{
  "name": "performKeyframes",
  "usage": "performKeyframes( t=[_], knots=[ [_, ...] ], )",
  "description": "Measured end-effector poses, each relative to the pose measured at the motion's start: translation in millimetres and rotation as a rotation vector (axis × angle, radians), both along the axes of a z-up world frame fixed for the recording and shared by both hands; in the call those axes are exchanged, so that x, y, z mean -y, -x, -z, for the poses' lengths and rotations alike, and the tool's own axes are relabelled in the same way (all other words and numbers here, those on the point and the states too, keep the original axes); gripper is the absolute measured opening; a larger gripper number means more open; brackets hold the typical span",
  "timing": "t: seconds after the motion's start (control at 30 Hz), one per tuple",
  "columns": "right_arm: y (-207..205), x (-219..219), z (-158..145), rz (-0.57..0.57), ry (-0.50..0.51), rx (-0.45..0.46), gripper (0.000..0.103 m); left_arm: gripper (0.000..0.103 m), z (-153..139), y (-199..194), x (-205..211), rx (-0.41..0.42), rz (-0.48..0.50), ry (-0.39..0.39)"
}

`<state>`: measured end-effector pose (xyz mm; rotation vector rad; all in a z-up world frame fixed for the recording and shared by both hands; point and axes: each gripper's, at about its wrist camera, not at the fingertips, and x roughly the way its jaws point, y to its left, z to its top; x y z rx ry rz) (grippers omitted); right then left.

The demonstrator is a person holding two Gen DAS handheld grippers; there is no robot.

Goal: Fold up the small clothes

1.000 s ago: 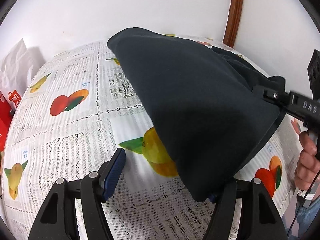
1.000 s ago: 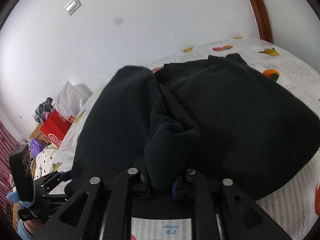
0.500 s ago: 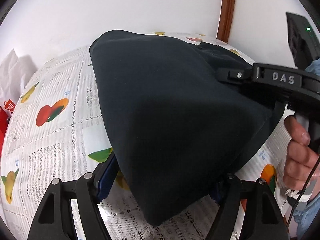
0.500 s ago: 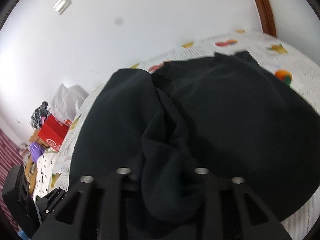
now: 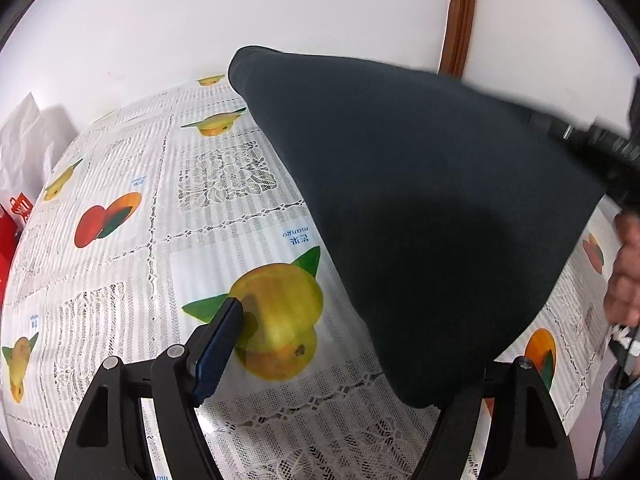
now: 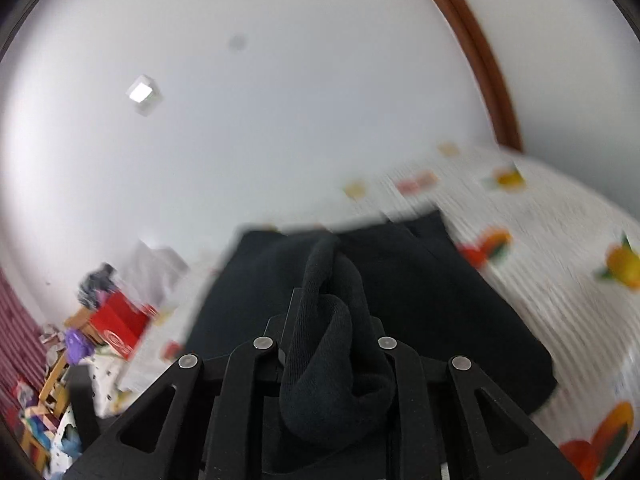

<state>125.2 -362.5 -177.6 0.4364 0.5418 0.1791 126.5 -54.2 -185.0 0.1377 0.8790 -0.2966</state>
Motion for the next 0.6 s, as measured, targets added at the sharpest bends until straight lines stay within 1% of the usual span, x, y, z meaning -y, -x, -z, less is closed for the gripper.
performKeyframes(
  t=[0.07, 0.1, 0.17, 0.27, 0.3, 0.37, 0.4, 0.5, 0.57, 0.6],
  knots=[
    [-12, -4, 14, 0.007, 0.041, -0.097, 0.018, 0.077, 1, 3, 2, 0.004, 0.003, -0.008],
    [-16, -8, 18, 0.015, 0.057, -0.119, 0.019, 0.077, 0, 3, 2, 0.007, 0.006, -0.011],
    [-16, -11, 20, 0.029, 0.074, -0.112, 0.019, 0.075, -2, 5, 6, 0.010, 0.021, -0.011],
    [-18, -13, 21, 0.036, 0.077, -0.114, 0.020, 0.075, -6, 9, 19, 0.008, 0.063, 0.014],
    [-19, -13, 22, 0.035, 0.073, -0.116, 0.020, 0.075, -6, 9, 26, 0.015, 0.066, 0.004],
    [-20, -13, 20, 0.030, 0.067, -0.121, 0.020, 0.075, -5, 6, 36, 0.018, 0.065, -0.010],
    [-20, -11, 19, 0.027, 0.067, -0.125, 0.020, 0.076, -2, 3, 40, 0.004, 0.052, -0.012],
    [-22, -10, 13, 0.008, 0.089, -0.142, 0.020, 0.078, -2, -2, 40, -0.005, 0.032, 0.003],
    [-22, -10, 5, -0.010, 0.119, -0.131, 0.020, 0.078, -1, -3, 39, 0.003, 0.029, -0.010],
    [-20, -11, -1, -0.018, 0.137, -0.111, 0.019, 0.078, -1, -3, 39, 0.004, 0.026, -0.017]
  ],
)
